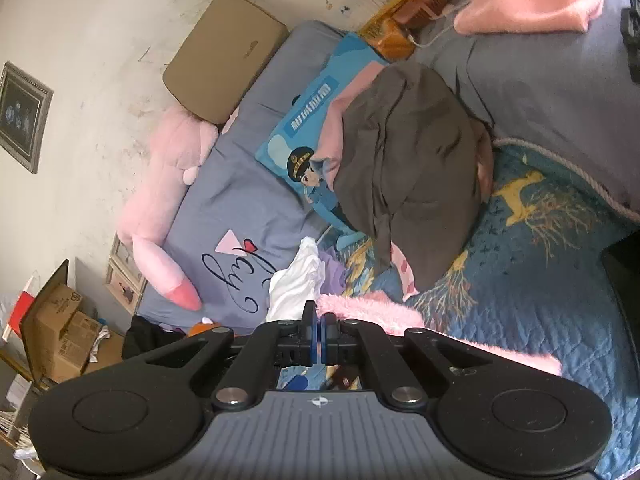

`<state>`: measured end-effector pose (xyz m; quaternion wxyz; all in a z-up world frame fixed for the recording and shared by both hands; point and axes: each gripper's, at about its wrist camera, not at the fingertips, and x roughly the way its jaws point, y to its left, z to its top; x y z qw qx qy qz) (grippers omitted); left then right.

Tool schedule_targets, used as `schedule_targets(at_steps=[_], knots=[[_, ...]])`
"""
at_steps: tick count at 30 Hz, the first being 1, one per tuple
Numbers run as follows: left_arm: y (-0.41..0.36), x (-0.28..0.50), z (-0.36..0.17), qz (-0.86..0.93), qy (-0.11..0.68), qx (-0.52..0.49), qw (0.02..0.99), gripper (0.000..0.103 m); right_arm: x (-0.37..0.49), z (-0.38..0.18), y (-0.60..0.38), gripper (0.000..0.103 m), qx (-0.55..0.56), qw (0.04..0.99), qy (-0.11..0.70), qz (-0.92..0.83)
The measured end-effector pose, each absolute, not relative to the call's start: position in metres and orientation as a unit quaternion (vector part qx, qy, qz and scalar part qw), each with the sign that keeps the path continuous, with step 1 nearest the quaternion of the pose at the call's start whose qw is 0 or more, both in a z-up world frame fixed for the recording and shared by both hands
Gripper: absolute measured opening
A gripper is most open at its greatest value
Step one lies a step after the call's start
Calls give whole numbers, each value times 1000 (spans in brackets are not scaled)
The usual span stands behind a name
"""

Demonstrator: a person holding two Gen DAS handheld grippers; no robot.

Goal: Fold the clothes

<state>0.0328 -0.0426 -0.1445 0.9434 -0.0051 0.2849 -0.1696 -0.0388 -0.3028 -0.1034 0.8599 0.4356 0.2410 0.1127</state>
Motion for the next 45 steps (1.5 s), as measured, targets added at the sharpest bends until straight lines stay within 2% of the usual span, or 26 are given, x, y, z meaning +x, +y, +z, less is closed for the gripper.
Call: schedule_targets(at_steps=[6,12,18,23,25,27,30,33,35,45], knots=[[-54,14,-140,-178,270,15,946,102,-40,-99,-299,2,426,864,241,115],[-42,18,-125,-91,227,8,970,102,-43,-99,-298,2,433,860,240,122],[-40,41,-133,-89,262,15,961,102,-45,-87,-293,2,421,868,224,141],[-24,22,-126,-148,268,-49,951,101,-39,-86,-298,2,423,869,225,123],[-11,18,-129,-186,298,-98,931,101,-37,-85,-300,2,425,869,223,120],[8,24,-144,-239,347,-200,884,101,-36,-85,-301,2,426,869,221,122],[36,45,-187,-316,394,-420,754,102,-35,-84,-298,2,427,868,222,127],[53,61,-232,-337,394,-598,611,103,-36,-82,-295,2,425,868,220,132],[56,66,-250,-328,386,-647,570,102,-36,-81,-293,2,424,868,219,135],[10,71,-292,-322,379,-754,429,103,-34,-81,-292,3,433,864,216,140]])
